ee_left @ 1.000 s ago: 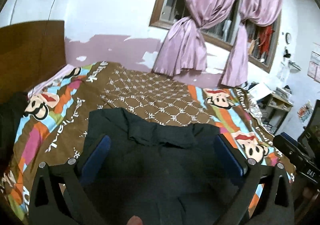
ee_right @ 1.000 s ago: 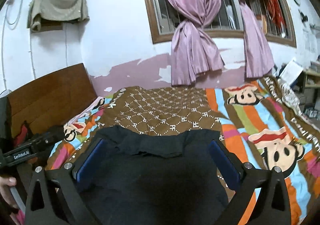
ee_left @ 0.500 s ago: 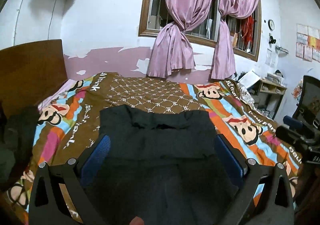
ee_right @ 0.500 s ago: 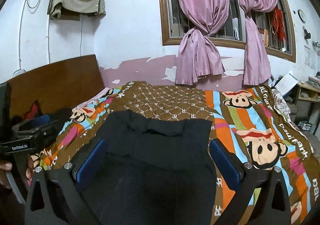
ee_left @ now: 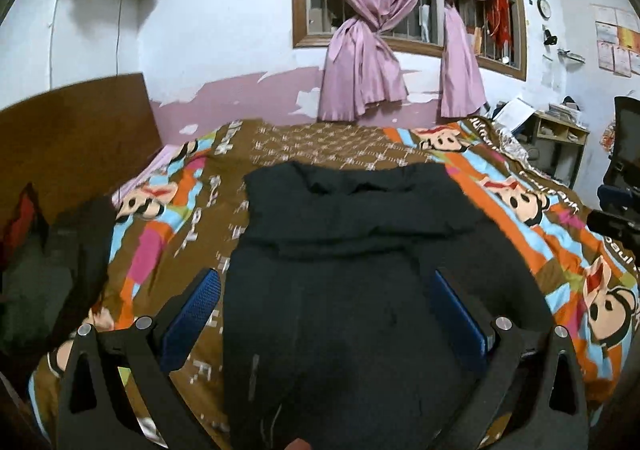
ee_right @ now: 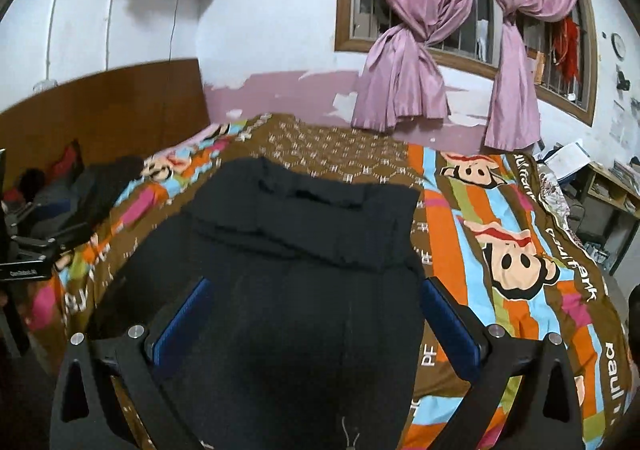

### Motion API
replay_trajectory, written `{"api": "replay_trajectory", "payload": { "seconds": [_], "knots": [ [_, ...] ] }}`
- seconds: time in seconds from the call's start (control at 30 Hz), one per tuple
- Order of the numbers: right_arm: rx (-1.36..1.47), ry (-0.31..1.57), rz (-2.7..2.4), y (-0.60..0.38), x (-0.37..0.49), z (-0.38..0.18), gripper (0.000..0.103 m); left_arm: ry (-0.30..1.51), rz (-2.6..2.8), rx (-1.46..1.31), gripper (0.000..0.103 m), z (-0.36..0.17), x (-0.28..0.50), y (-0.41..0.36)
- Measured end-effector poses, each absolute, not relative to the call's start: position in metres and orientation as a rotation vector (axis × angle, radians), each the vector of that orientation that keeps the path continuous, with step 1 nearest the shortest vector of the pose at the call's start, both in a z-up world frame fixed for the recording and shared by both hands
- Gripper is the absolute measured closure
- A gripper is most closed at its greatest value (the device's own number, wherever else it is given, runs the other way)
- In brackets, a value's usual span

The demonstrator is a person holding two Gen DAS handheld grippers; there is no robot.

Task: Fold large clothes

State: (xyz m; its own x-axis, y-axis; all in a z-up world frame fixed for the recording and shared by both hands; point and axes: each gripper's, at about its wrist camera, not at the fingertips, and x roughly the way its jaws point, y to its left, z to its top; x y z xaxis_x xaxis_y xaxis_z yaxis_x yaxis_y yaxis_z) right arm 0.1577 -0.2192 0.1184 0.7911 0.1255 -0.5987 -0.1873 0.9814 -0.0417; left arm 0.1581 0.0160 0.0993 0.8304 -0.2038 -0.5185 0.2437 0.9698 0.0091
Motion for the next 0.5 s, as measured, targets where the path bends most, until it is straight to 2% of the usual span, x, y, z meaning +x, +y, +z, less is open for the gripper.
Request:
{"api": "replay_trajectory", "payload": {
  "seconds": [0.2,0.5],
  "knots": [
    [-0.15,0.722,0.21,-0.208,0.153,0.087,0.0,0.601,-0.231,0.069,0.002,0.07,0.143,0.024],
    [-0.273,0.967,0.356,-0.176,0.137,0.005,0.0,0.914,-0.23,0.223,0.002,-0.01,0.137,-0.008]
  ]
}}
